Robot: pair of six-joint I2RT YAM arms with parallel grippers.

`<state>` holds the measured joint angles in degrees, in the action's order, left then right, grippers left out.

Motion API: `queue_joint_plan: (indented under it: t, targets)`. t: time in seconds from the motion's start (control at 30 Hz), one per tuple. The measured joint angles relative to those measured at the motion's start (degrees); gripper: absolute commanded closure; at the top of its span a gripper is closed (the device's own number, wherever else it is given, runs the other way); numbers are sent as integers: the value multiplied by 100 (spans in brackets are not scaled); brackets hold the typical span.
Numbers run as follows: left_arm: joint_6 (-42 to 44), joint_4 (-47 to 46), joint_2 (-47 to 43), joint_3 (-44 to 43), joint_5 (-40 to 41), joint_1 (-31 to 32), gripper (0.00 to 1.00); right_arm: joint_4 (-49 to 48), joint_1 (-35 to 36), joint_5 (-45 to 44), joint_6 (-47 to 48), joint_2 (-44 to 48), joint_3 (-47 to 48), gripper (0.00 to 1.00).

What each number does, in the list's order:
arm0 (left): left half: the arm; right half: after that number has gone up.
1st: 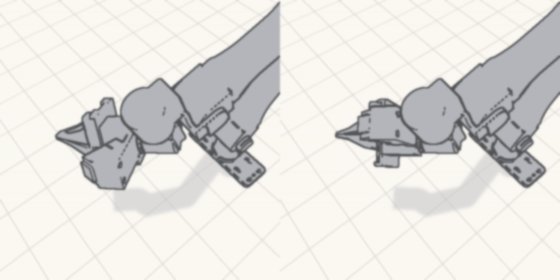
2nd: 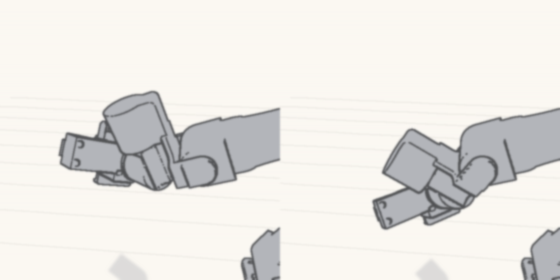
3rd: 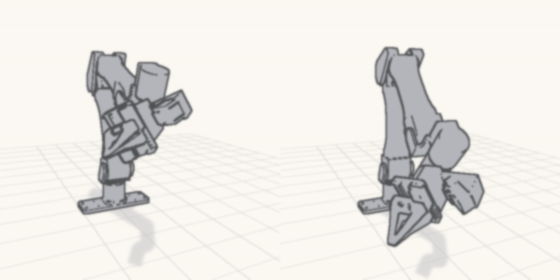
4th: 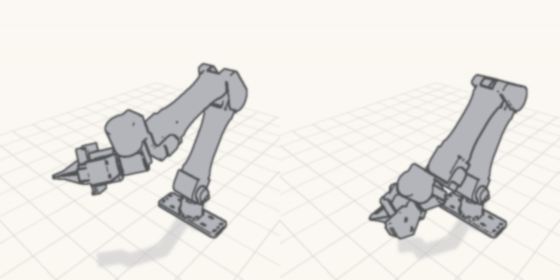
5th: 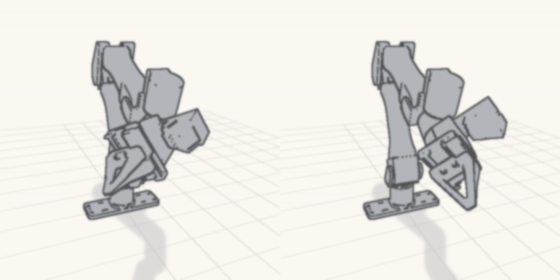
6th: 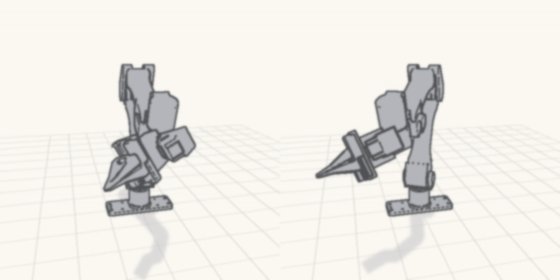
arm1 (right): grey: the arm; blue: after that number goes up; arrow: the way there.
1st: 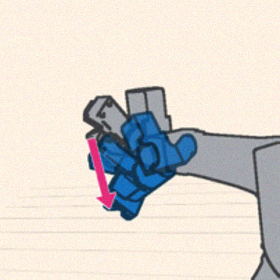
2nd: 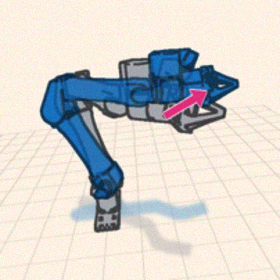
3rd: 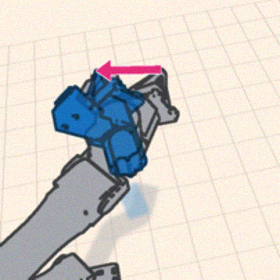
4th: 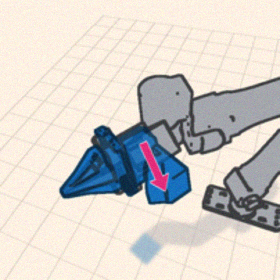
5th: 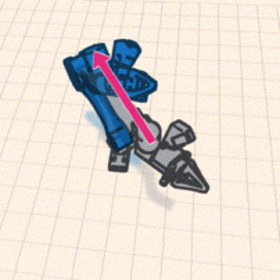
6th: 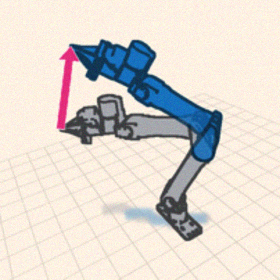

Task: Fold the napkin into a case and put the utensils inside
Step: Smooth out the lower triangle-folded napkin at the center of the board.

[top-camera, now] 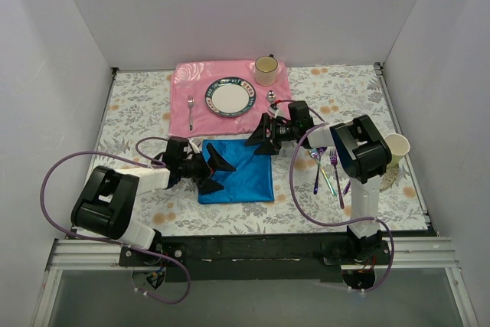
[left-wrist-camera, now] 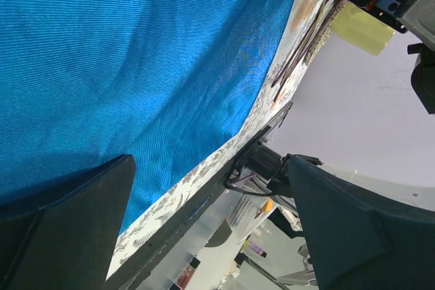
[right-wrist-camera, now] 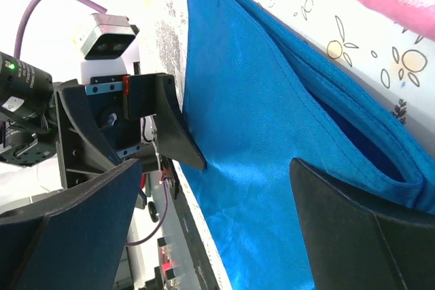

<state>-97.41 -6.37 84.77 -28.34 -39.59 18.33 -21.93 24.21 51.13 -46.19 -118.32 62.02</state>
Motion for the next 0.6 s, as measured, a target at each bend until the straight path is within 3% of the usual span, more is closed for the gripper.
queue_joint_plan:
  t: [0.47, 0.6]
  targets:
    - [-37, 107, -7, 0, -31, -101, 2, 531, -271, 28, 424, -2, 588, 1]
    - [-37, 127, -26, 13, -31, -103, 2, -162, -382, 216, -214, 144, 640, 1]
